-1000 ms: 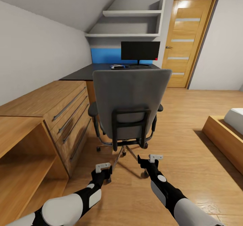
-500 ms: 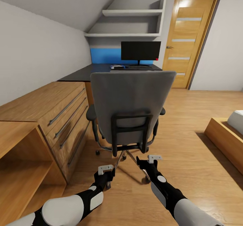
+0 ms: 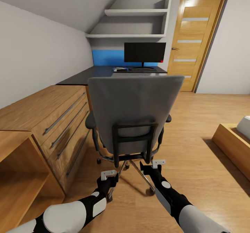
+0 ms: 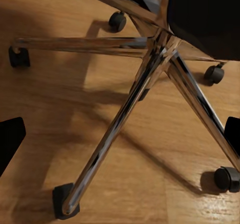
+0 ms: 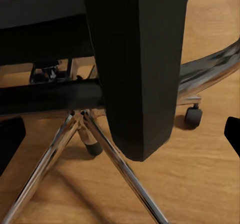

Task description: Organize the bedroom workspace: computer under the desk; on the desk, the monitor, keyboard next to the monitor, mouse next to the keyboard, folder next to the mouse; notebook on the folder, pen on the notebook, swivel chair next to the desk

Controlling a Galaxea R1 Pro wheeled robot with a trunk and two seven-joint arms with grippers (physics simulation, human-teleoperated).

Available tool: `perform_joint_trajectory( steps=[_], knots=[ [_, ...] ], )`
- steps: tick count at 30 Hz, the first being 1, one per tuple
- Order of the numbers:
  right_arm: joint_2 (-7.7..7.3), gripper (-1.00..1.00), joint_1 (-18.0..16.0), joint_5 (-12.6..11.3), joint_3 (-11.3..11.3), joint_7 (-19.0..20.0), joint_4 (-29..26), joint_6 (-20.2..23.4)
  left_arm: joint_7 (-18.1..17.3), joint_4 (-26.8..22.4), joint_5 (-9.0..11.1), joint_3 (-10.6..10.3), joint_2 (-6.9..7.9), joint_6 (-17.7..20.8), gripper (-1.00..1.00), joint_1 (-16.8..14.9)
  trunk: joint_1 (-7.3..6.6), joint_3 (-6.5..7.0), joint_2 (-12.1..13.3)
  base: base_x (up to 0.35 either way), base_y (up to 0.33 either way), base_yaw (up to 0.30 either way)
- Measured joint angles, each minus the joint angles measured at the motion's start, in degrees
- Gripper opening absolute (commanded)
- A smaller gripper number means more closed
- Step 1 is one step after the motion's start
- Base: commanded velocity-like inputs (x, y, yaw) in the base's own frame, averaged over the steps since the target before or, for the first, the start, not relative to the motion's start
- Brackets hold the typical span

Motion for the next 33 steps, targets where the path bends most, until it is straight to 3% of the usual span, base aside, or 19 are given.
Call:
perform_joint_trajectory(
  steps=[20, 33],
  knots=[
    [0.00, 1.00, 0.0, -0.1, -0.1, -0.1, 0.0, 0.0, 0.0, 0.0, 0.0, -0.1, 0.00, 0.3, 1.00, 0.0, -0.02, 0.00, 0.0, 0.192, -0.140, 0.000],
    [0.00, 1.00, 0.0, -0.1, -0.1, -0.1, 0.0, 0.0, 0.1, 0.0, 0.2, -0.2, 0.00, 0.0, 1.00, 0.0, -0.03, -0.01, 0.0, 0.323, 0.010, 0.000]
  ],
)
